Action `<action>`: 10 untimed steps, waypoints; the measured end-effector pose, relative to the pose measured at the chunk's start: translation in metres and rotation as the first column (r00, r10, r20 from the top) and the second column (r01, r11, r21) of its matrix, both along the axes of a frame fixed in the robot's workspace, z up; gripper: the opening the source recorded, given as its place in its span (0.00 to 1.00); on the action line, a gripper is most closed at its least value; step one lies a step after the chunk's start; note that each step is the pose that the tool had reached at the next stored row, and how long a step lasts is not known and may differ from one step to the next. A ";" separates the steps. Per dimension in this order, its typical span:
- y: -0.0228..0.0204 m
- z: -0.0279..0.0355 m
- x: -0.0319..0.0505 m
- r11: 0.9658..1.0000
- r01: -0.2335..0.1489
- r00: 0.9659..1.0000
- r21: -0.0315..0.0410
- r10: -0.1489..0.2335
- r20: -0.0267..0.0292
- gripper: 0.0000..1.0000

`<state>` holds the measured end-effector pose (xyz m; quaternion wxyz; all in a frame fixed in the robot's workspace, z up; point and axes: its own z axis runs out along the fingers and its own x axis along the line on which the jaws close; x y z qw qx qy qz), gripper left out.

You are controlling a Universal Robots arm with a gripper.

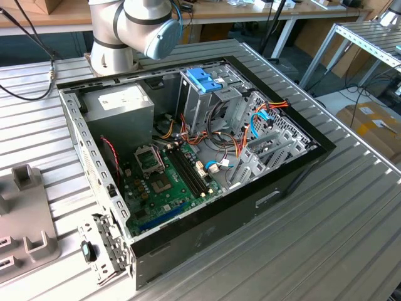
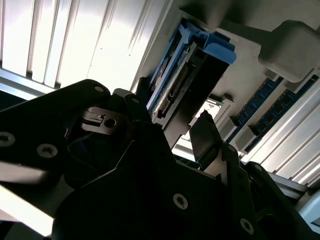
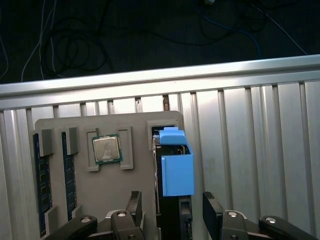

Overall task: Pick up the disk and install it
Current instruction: 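Pick up the disk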

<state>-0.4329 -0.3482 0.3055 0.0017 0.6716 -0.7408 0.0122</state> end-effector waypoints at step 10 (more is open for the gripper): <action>0.0008 0.0000 0.0000 1.000 0.000 1.000 0.000 0.000 0.000 0.60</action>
